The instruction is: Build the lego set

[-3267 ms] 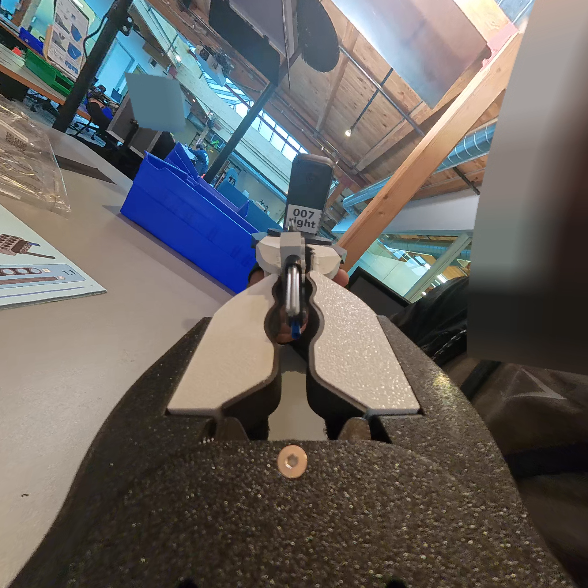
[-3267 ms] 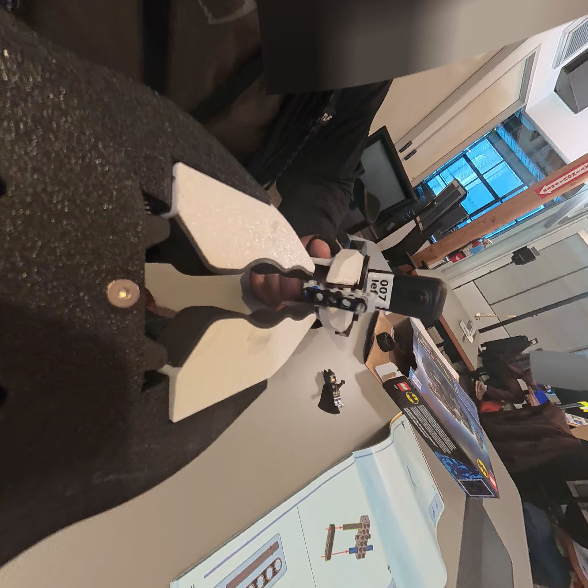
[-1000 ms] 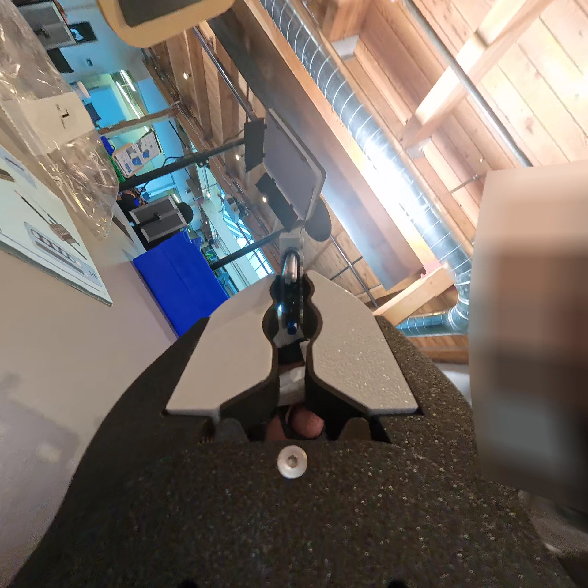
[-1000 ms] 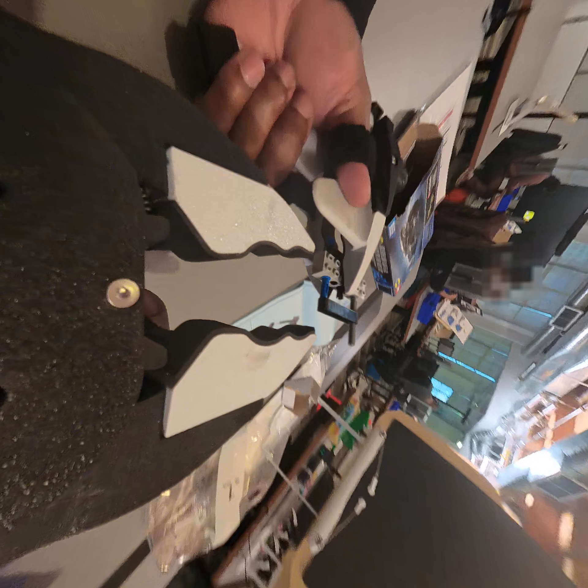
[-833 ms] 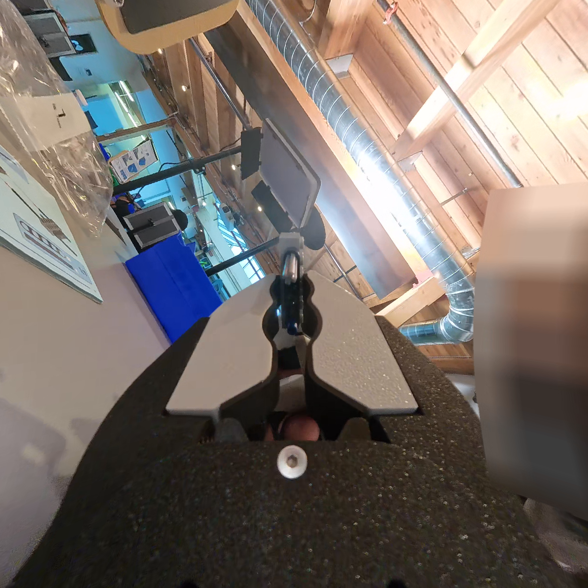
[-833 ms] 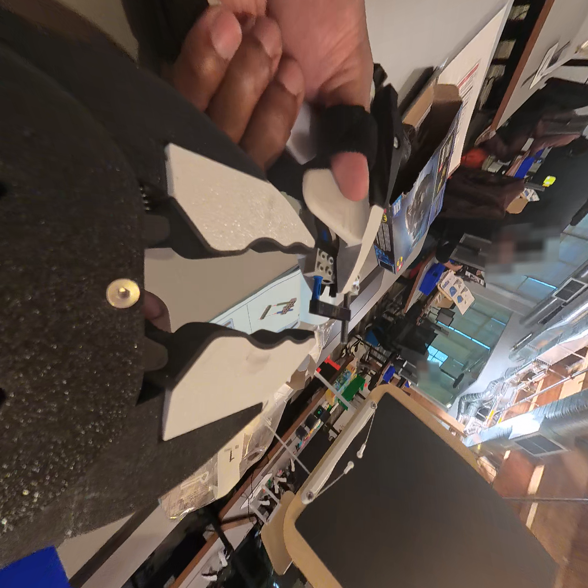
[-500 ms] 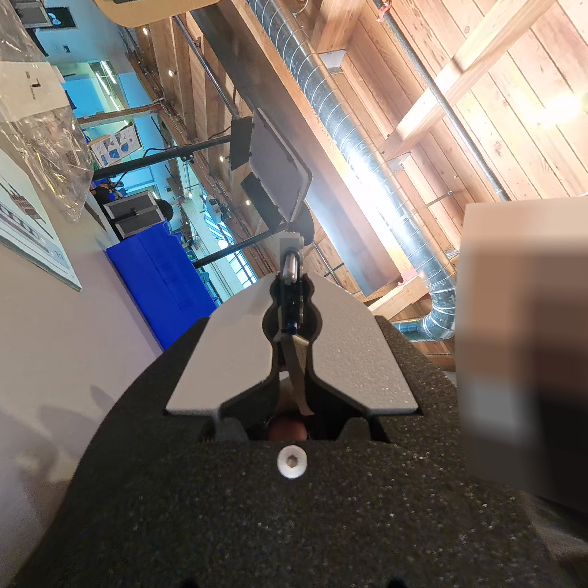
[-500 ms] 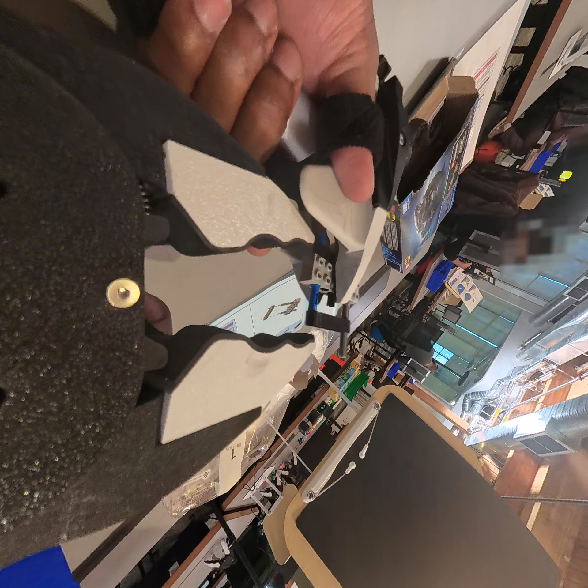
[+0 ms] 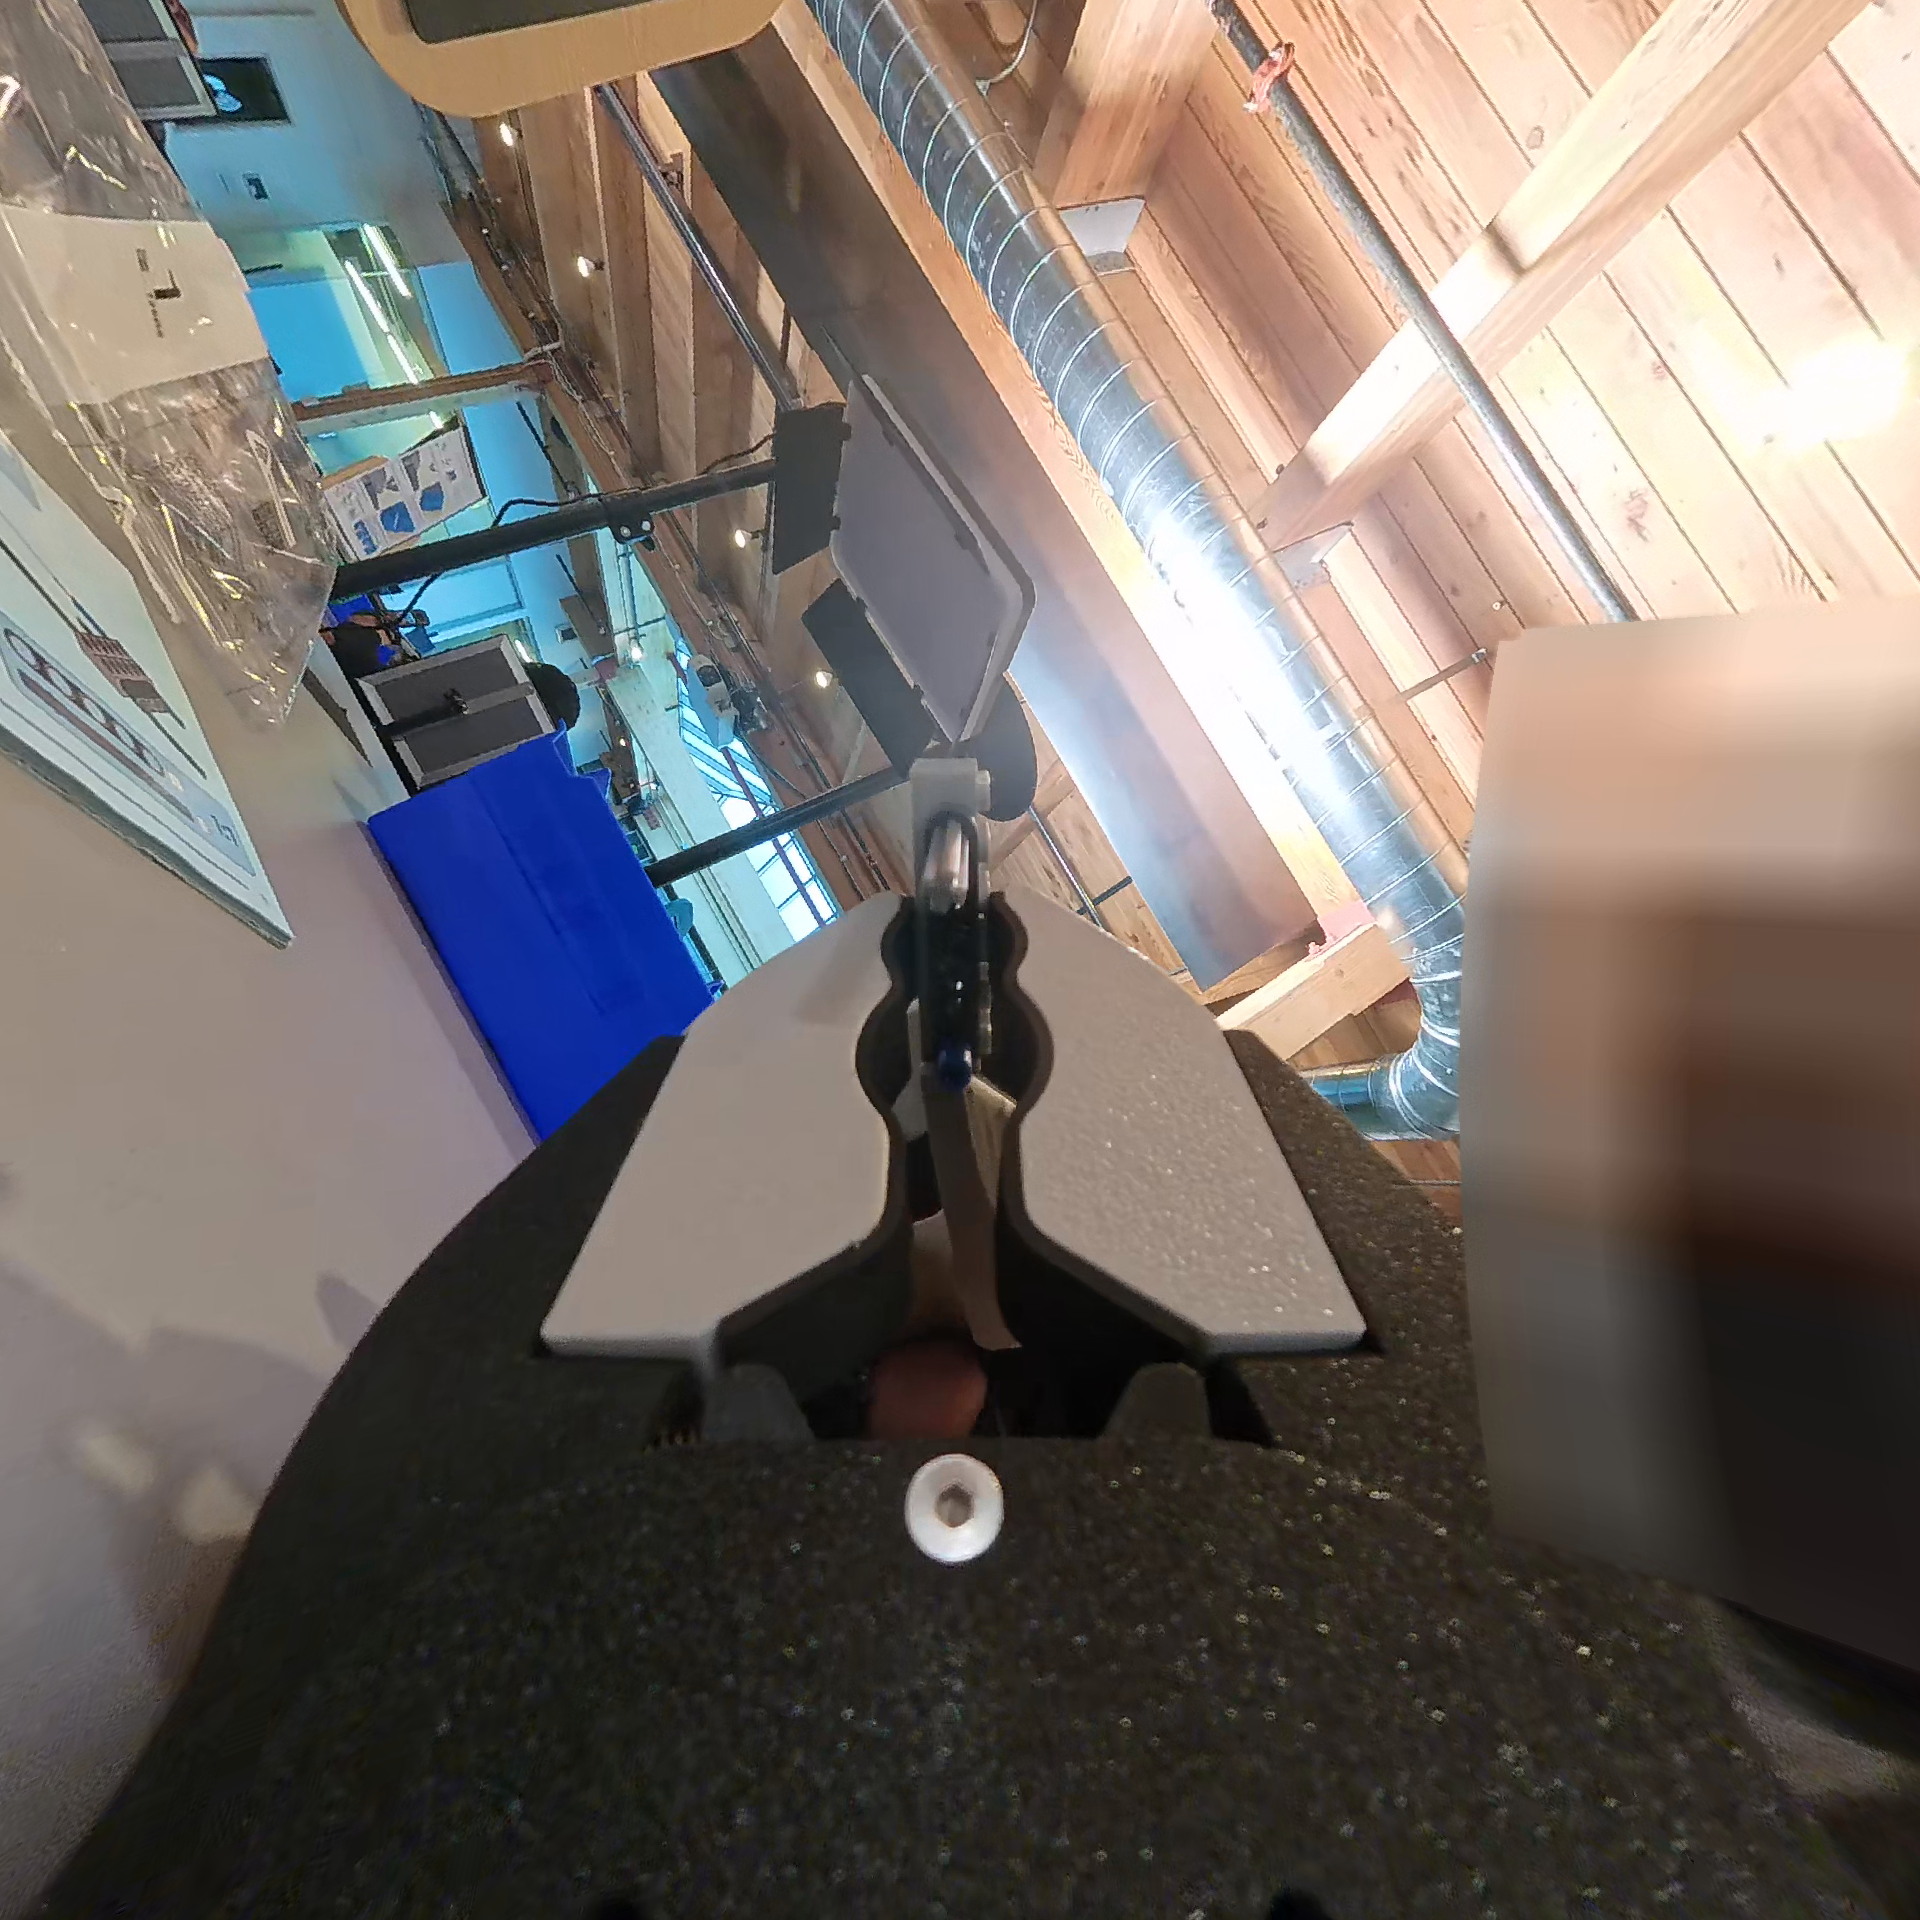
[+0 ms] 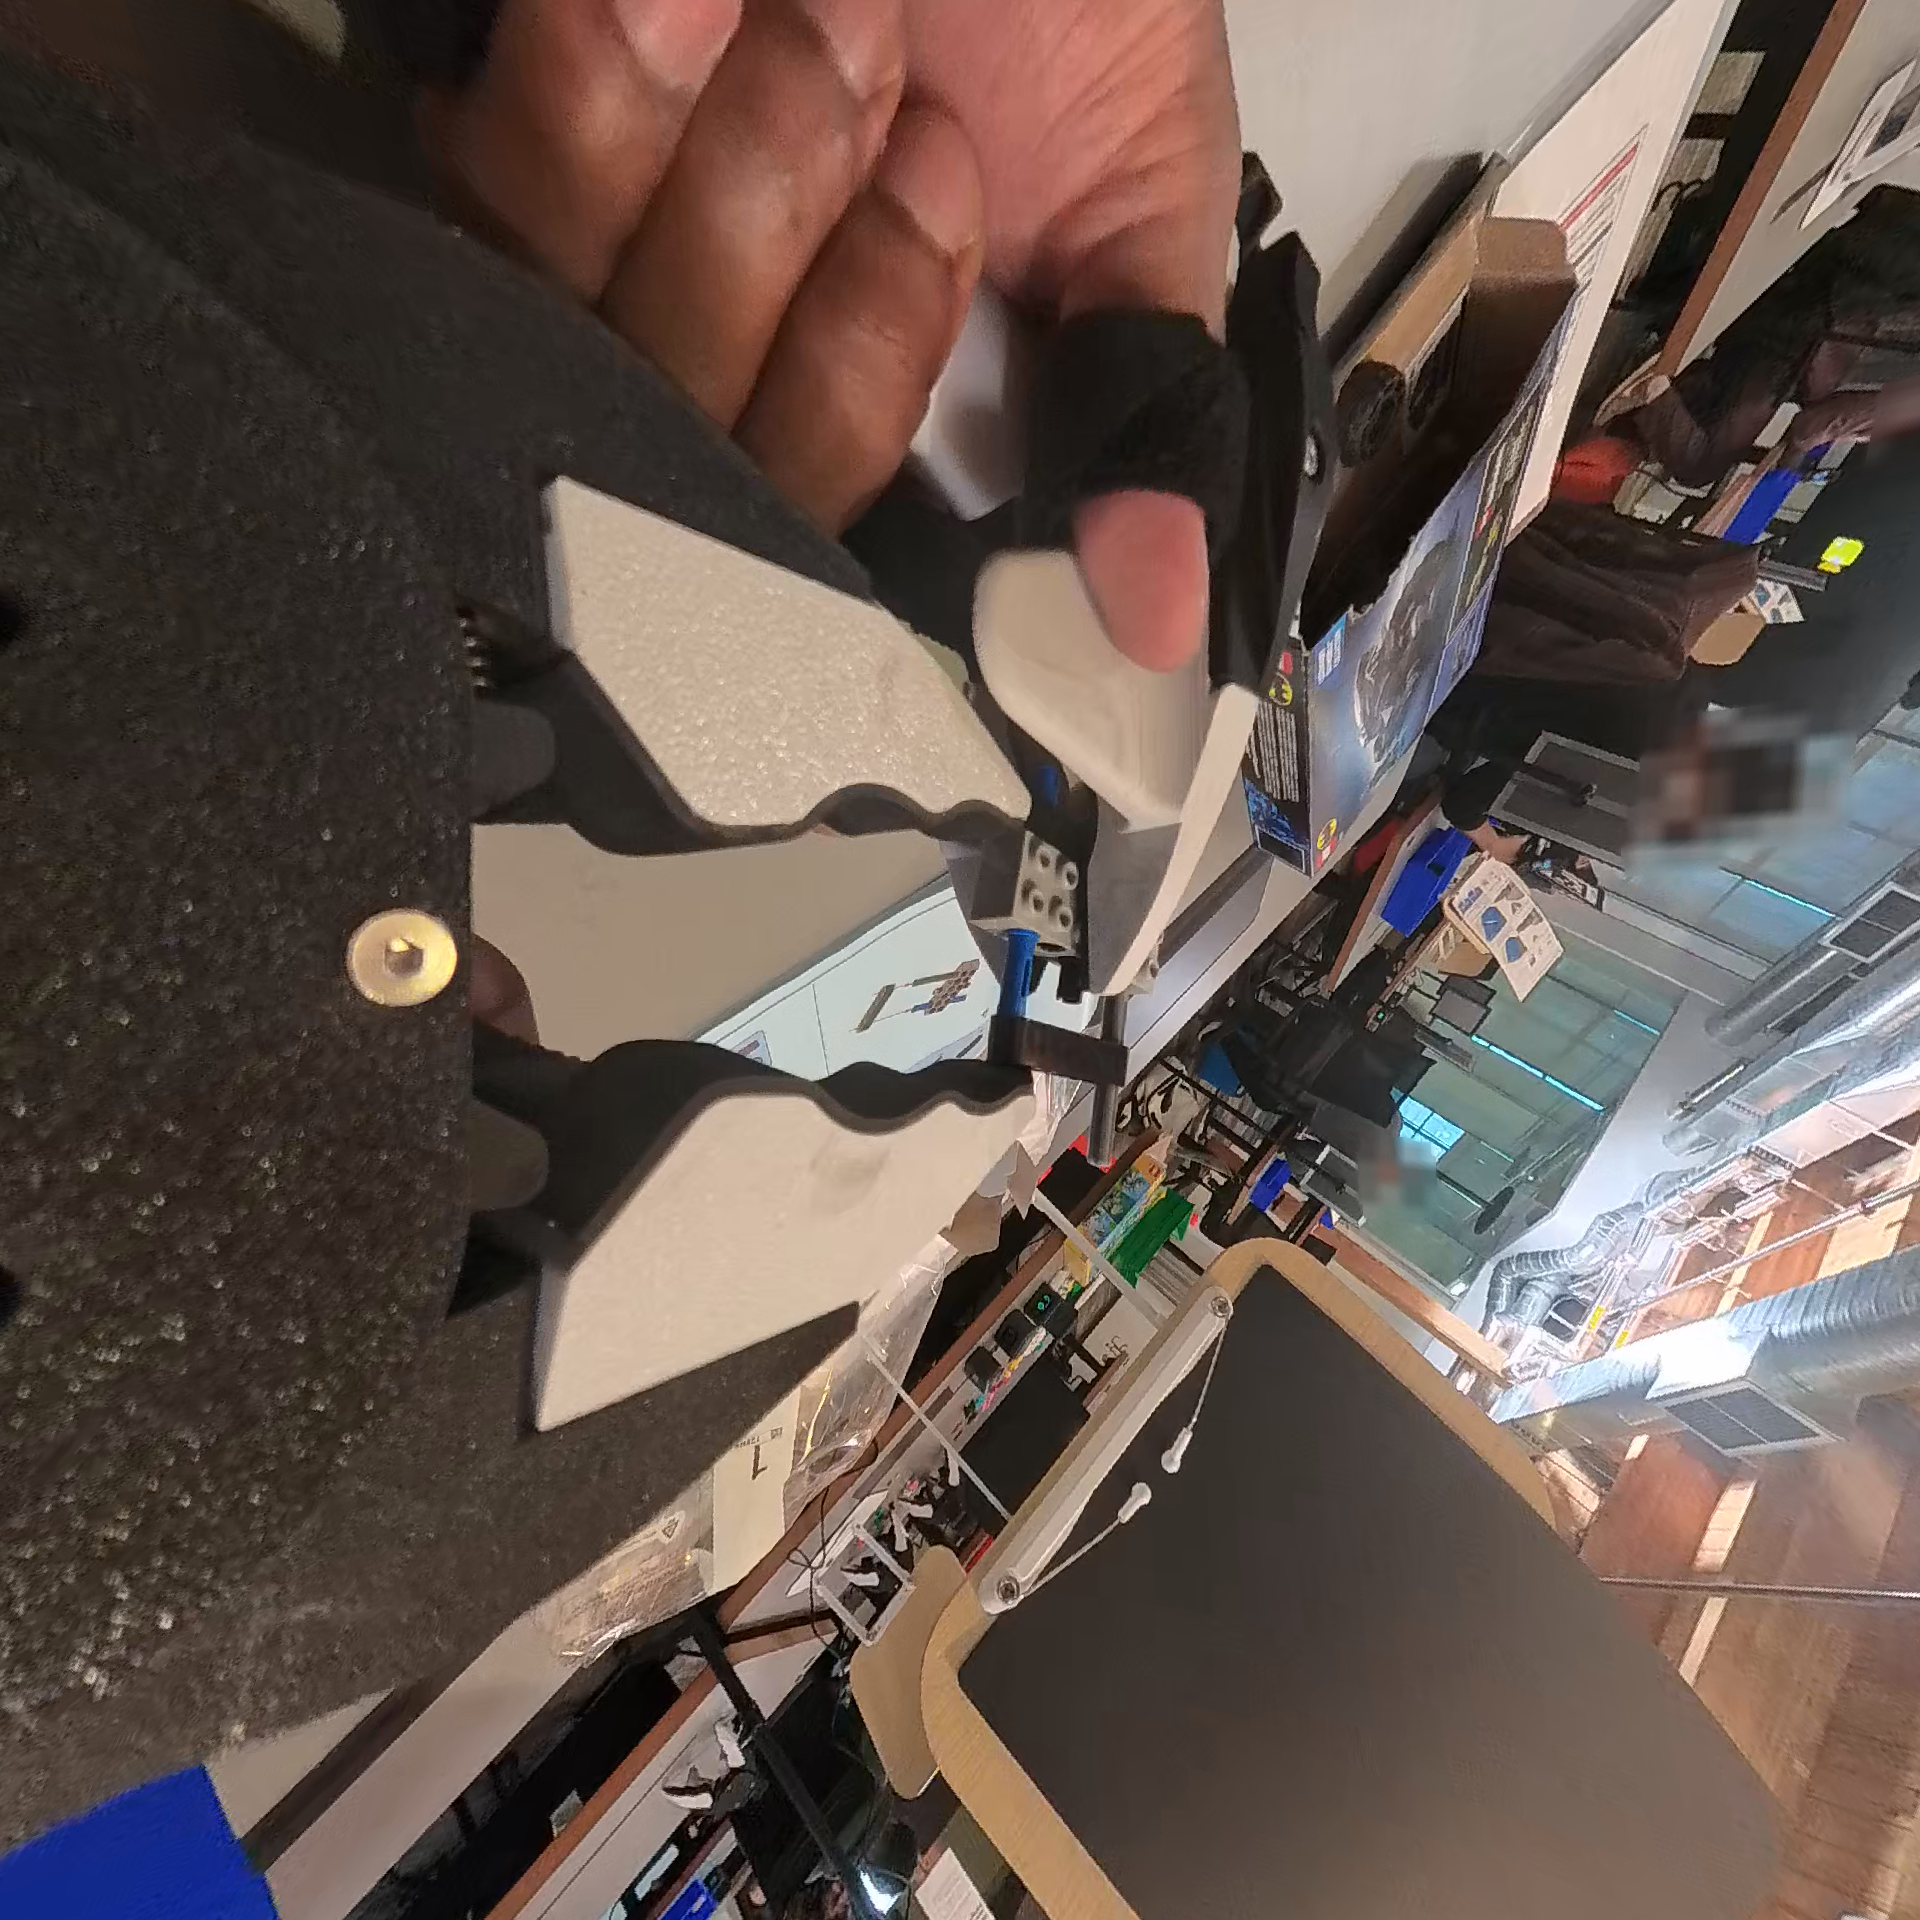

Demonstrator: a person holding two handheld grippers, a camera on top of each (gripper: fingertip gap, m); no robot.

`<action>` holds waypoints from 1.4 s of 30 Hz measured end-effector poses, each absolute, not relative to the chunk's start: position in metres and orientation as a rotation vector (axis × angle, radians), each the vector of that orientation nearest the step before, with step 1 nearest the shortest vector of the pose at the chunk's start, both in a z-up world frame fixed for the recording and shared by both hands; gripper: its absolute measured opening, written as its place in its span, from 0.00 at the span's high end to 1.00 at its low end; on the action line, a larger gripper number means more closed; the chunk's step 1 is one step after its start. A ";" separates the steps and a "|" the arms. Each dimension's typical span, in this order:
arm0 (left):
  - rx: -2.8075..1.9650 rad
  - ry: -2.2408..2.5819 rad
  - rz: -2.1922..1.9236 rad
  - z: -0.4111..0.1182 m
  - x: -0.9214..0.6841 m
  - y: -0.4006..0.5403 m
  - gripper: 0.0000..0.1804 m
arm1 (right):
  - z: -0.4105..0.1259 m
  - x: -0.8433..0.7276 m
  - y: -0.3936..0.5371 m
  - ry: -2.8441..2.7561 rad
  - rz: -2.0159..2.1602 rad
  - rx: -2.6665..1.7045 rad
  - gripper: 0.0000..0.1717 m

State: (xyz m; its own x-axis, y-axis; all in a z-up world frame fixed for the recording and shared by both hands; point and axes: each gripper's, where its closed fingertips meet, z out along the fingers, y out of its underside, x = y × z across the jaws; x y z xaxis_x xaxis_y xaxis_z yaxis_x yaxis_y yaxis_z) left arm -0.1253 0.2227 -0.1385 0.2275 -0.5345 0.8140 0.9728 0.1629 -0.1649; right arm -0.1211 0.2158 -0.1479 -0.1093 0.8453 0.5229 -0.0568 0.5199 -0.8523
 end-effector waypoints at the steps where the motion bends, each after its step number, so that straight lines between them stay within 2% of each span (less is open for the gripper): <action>1: -0.794 -0.685 -1.203 -0.138 -0.125 0.223 0.93 | -0.148 -0.121 0.216 -1.489 0.888 -0.718 0.76; 15: -0.905 -0.548 -1.155 -0.127 -0.096 0.222 0.93 | -0.135 -0.100 0.213 -1.473 0.930 -0.684 0.76; 30: -0.873 -0.406 -1.142 -0.110 0.011 0.157 0.93 | -0.120 -0.005 0.144 -1.615 1.136 -0.352 0.76; 42: -0.847 -0.541 -1.146 -0.114 -0.016 0.158 0.94 | -0.125 -0.033 0.147 -1.648 1.101 -0.437 0.76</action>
State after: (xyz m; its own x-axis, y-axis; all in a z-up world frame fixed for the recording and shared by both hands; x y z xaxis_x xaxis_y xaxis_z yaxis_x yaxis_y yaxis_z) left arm -0.0163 0.1585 -0.1137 0.3410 -0.5631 0.7528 0.9390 0.1667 -0.3007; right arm -0.0326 0.1469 -0.1252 -0.3759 0.7386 0.5596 -0.2340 0.5086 -0.8286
